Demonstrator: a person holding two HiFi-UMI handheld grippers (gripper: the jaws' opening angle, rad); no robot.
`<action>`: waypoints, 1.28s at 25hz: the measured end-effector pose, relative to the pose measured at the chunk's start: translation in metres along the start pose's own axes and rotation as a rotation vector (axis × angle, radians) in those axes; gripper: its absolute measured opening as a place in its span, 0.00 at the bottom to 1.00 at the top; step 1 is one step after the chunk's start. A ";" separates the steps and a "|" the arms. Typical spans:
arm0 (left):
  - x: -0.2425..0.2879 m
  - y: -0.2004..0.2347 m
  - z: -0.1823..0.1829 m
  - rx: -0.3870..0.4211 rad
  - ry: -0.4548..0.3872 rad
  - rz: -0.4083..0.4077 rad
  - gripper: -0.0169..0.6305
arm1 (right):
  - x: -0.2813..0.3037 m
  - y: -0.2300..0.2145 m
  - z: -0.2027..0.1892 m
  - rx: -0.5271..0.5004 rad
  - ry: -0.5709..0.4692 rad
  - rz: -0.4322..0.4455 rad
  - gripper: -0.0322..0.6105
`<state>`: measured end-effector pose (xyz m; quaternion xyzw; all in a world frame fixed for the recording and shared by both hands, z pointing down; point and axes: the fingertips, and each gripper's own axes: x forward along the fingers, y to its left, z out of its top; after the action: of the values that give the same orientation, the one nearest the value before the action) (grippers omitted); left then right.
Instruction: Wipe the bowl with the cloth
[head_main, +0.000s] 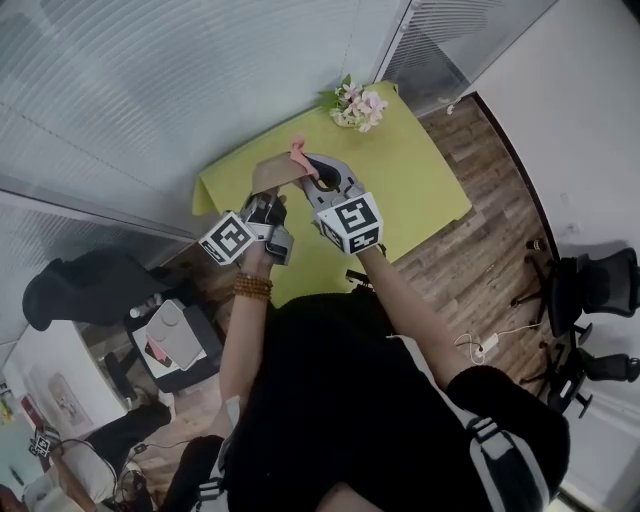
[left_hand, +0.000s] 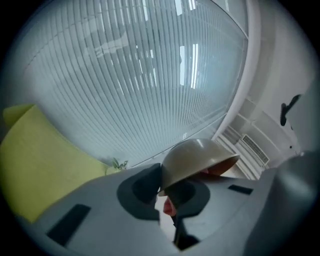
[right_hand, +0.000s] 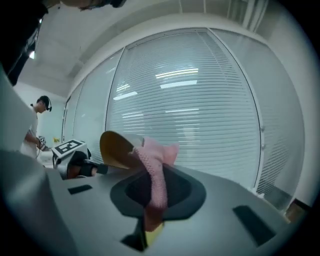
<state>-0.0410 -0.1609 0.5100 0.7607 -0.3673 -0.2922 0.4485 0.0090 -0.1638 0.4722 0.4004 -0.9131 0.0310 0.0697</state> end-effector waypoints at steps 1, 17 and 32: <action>0.000 -0.002 0.004 0.057 -0.003 0.005 0.05 | -0.002 0.001 -0.003 0.023 0.000 0.019 0.09; -0.042 0.110 -0.018 0.015 0.253 0.391 0.05 | -0.043 -0.026 -0.034 -0.005 0.071 -0.051 0.08; -0.102 0.234 -0.207 -0.490 0.539 0.735 0.06 | -0.059 -0.007 -0.087 0.012 0.216 -0.063 0.08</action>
<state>-0.0071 -0.0574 0.8205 0.5024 -0.4025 0.0135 0.7651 0.0632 -0.1158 0.5494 0.4236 -0.8871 0.0772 0.1665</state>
